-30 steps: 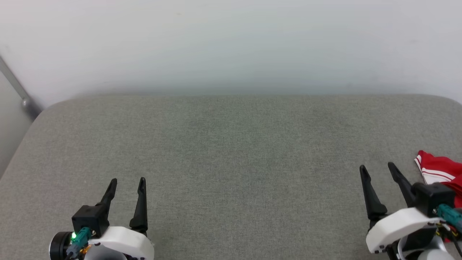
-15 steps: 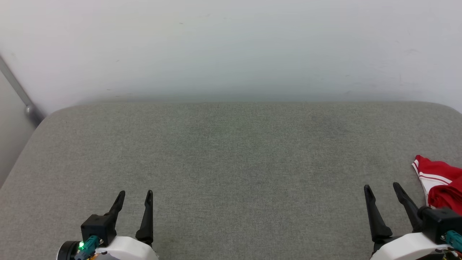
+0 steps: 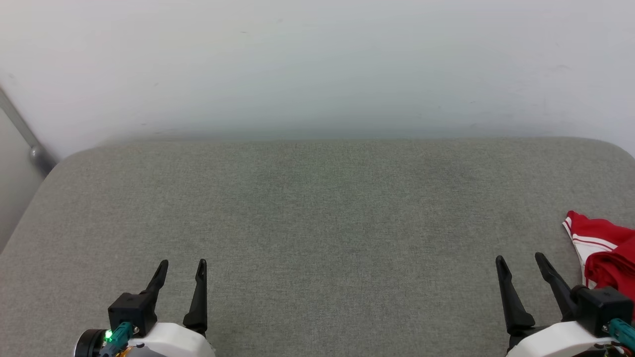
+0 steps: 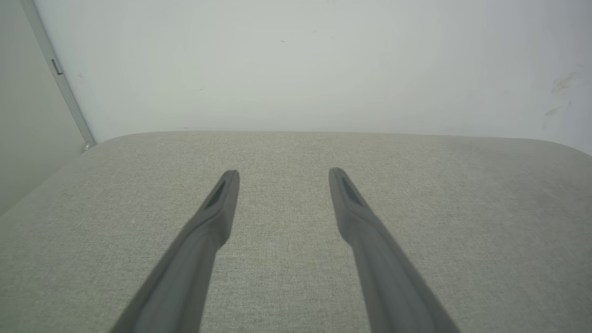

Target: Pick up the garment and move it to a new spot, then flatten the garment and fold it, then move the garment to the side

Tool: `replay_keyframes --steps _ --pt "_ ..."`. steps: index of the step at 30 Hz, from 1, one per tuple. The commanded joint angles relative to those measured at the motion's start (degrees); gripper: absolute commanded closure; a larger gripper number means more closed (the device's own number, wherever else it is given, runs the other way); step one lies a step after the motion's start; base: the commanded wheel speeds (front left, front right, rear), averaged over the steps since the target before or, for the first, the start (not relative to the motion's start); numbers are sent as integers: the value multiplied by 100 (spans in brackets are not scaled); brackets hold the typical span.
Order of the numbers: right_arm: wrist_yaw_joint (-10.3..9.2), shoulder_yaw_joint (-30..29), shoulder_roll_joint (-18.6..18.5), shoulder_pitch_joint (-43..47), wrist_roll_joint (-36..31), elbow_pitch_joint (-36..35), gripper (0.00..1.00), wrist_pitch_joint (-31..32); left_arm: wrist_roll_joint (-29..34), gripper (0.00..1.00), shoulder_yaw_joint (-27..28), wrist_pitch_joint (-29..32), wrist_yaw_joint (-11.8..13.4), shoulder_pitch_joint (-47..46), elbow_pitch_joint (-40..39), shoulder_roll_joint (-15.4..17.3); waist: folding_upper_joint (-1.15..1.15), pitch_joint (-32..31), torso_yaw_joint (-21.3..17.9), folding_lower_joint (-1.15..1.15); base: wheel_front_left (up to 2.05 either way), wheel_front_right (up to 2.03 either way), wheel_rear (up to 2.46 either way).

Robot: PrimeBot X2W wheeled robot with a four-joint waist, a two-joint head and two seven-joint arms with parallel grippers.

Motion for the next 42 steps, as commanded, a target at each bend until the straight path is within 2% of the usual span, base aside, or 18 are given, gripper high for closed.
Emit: replay_keyframes --steps 1,4,5,8,27,42 --pt "-4 11 22 -36 18 21 0 -11 -15 0 5 -32 27 -42 -14 24 0 -2 -5 0 0 0 0" --pt "-3 5 22 -32 51 33 0 -32 -28 0 1 -26 34 -46 -23 31 0 -3 -6 0 0 0 0" --pt "-4 2 23 -23 56 40 100 -39 -44 100 5 -29 24 -51 -34 23 0 -2 -6 0 0 0 0" --pt "0 14 1 24 113 147 100 -11 -93 100 -3 10 -3 46 60 -63 0 -1 -8 0 0 0 0" --pt "0 -34 -50 -332 2279 566 100 90 -1694 100 599 510 -402 -109 133 -444 0 49 -20 0 0 0 0" --pt "-1 -75 -69 -541 3557 820 100 161 -2656 100 968 815 -649 -198 163 -677 0 87 -28 0 0 0 0"
